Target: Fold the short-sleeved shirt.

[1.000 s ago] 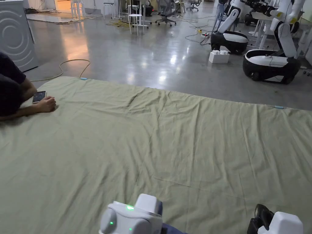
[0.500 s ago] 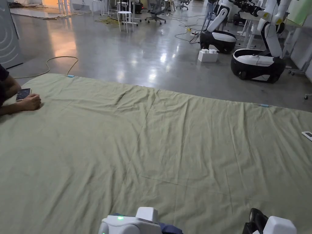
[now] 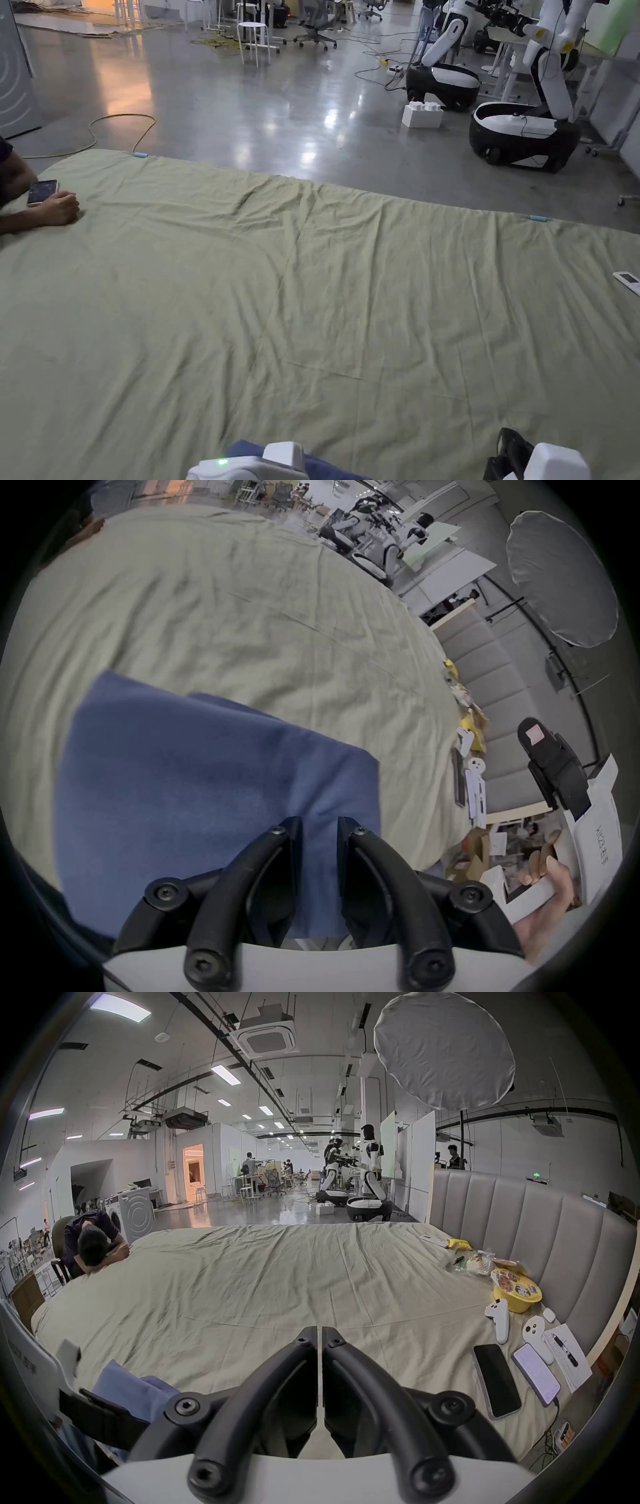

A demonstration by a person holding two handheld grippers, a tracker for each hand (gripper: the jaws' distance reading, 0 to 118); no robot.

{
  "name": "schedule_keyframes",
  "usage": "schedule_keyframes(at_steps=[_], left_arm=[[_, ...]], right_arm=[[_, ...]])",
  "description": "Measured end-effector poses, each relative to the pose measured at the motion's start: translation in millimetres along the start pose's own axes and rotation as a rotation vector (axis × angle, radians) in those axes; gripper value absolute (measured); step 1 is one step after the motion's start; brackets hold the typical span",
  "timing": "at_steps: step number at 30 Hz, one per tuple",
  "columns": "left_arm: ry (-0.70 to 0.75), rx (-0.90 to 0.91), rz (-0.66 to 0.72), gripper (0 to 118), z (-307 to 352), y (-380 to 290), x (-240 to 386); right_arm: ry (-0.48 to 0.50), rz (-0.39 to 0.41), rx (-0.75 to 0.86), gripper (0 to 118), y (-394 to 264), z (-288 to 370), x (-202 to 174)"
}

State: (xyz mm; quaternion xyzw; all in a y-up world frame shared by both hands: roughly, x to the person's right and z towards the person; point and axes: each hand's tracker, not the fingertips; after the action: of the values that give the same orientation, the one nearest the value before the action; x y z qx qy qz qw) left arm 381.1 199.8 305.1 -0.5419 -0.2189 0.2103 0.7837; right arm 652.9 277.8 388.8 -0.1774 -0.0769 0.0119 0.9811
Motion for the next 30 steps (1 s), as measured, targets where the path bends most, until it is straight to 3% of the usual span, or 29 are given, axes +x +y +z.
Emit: schedule_keyframes(at_steps=[6,9,12,15,22,30], left_arm=[[0.042,0.043,-0.085,14,-17.4,-13.3,-9.3],[0.002,0.067,-0.098,14,2.2,-7.8,-8.1],[-0.016,0.177,-0.200,14,34.9,2.4,-6.3],[0.026,0.298,-0.196,14,72.3,21.2,-8.7],[0.266,0.702,-0.345,14,147.3,55.0,-8.8],[0.565,1.035,-0.443,14,188.4,59.7,0.0]], right_arm=[[0.000,0.005,-0.006,3,-1.8,-2.0,-3.5],[0.009,0.016,-0.007,3,0.2,-3.5,-7.9],[0.022,0.016,0.011,3,9.0,-2.9,-14.2],[0.033,0.015,0.049,3,22.1,-3.7,-23.1],[0.041,0.051,0.171,3,56.9,-5.2,-48.1],[-0.023,0.007,0.265,3,79.3,-3.2,-46.6]])
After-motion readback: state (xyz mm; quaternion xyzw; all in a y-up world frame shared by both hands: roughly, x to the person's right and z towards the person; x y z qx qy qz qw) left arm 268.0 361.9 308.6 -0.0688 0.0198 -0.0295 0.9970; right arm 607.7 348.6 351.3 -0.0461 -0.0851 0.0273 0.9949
